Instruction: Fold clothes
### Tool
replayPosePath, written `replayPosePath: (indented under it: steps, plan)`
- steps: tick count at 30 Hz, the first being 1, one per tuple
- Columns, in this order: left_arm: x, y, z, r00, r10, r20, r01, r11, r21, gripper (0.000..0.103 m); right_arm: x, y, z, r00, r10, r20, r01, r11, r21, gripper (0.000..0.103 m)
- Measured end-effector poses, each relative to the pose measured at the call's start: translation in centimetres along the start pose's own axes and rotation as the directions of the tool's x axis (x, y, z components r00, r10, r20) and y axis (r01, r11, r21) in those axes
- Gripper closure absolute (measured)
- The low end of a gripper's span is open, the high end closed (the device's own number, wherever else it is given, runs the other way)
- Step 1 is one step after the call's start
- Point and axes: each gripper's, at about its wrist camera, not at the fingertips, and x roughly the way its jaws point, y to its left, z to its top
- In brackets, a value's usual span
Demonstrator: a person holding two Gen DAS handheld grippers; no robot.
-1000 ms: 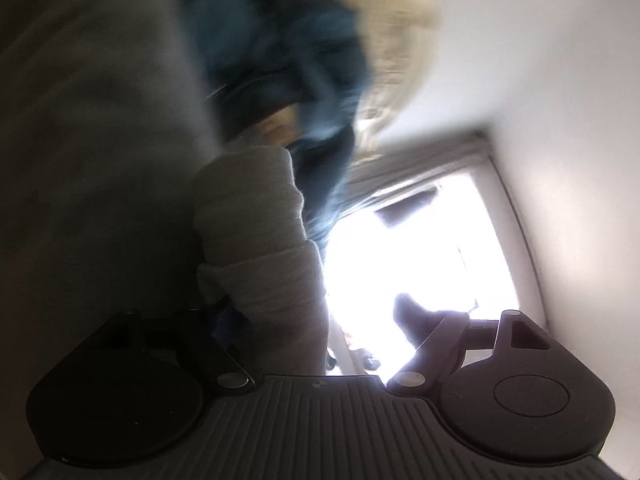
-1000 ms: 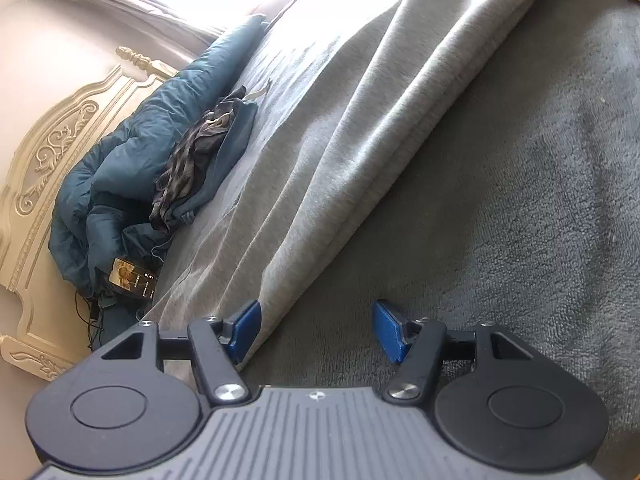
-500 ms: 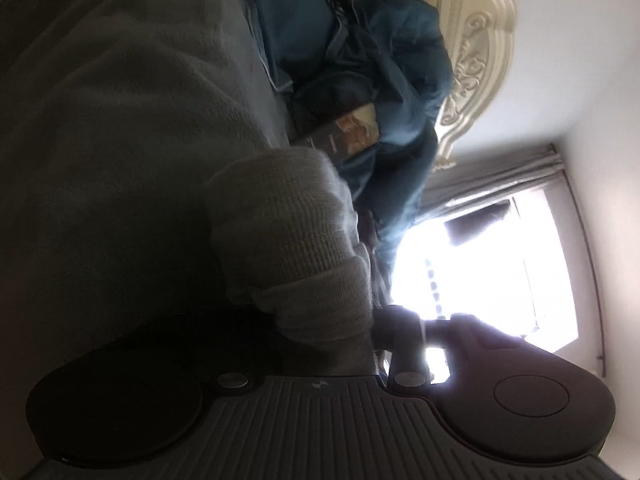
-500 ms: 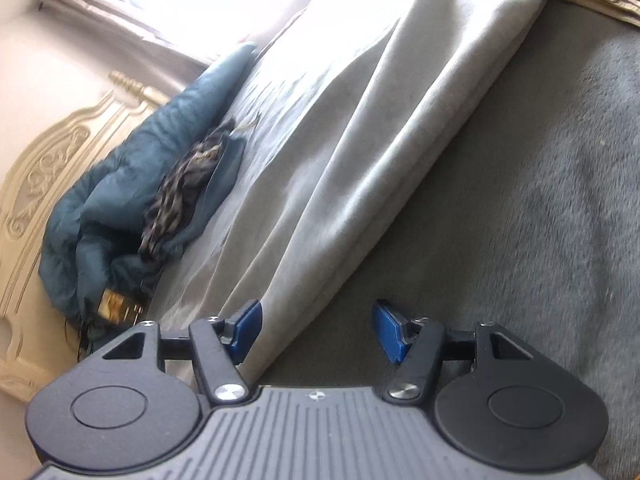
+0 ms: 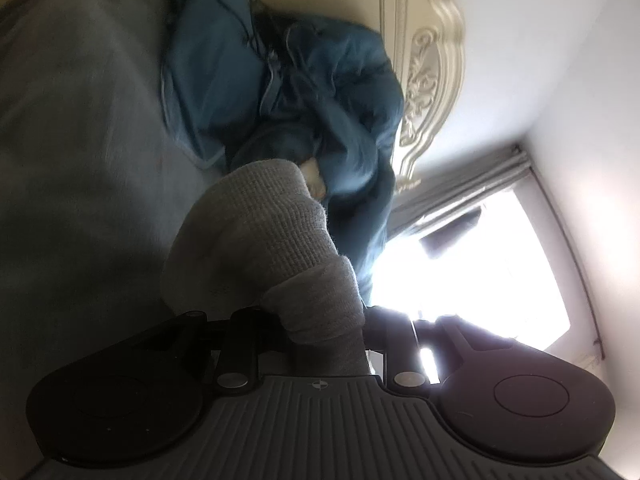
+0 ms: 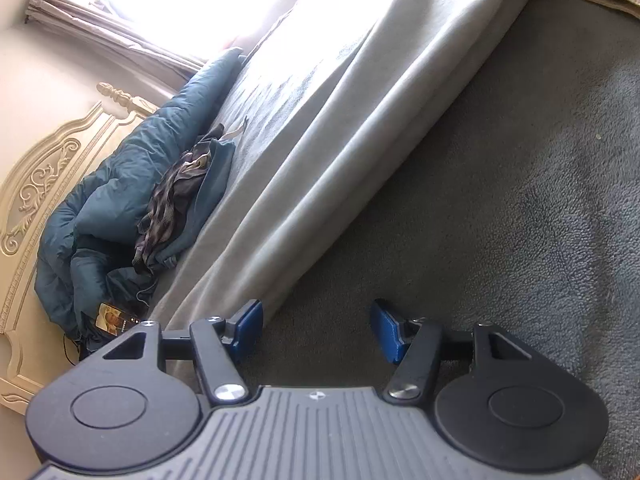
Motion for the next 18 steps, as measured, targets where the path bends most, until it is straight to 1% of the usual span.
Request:
replayPosePath:
  steps: [6, 9, 13, 14, 15, 18]
  plan:
    - [0.6, 3.0, 4.5, 0.997, 0.06, 0.056, -0.055, 0.995, -0.086, 0.08, -0.2, 0.1, -0.1, 1.0, 0.006, -0.011, -0.006, 1.0, 0.002, 0.04]
    - [1.3, 4.1, 5.3, 0.995, 0.091, 0.034, -0.088, 0.993, -0.079, 0.08, -0.5, -0.2, -0.1, 1.0, 0.017, -0.015, -0.017, 1.0, 0.004, 0.04]
    - [1.0, 3.7, 5.6, 0.995, 0.086, -0.05, -0.086, 0.996, -0.01, 0.075, -1.4, -1.1, 0.2, 1.0, 0.026, -0.01, -0.026, 1.0, 0.015, 0.041]
    - [0.6, 3.5, 5.7, 0.993, 0.085, -0.079, -0.086, 0.996, -0.006, 0.071, -1.8, -1.4, 0.4, 1.0, 0.026, -0.006, -0.025, 1.0, 0.019, 0.041]
    - [0.2, 3.3, 5.7, 0.99, 0.086, -0.108, -0.087, 0.996, 0.0, 0.067, -2.3, -1.7, 0.6, 1.0, 0.019, 0.005, -0.02, 1.0, 0.019, 0.04]
    - [-1.1, 2.6, 5.4, 0.975, 0.127, -0.182, -0.119, 0.991, 0.055, 0.062, -4.0, -2.8, 1.5, 0.999, 0.001, 0.047, -0.002, 1.0, 0.03, 0.04]
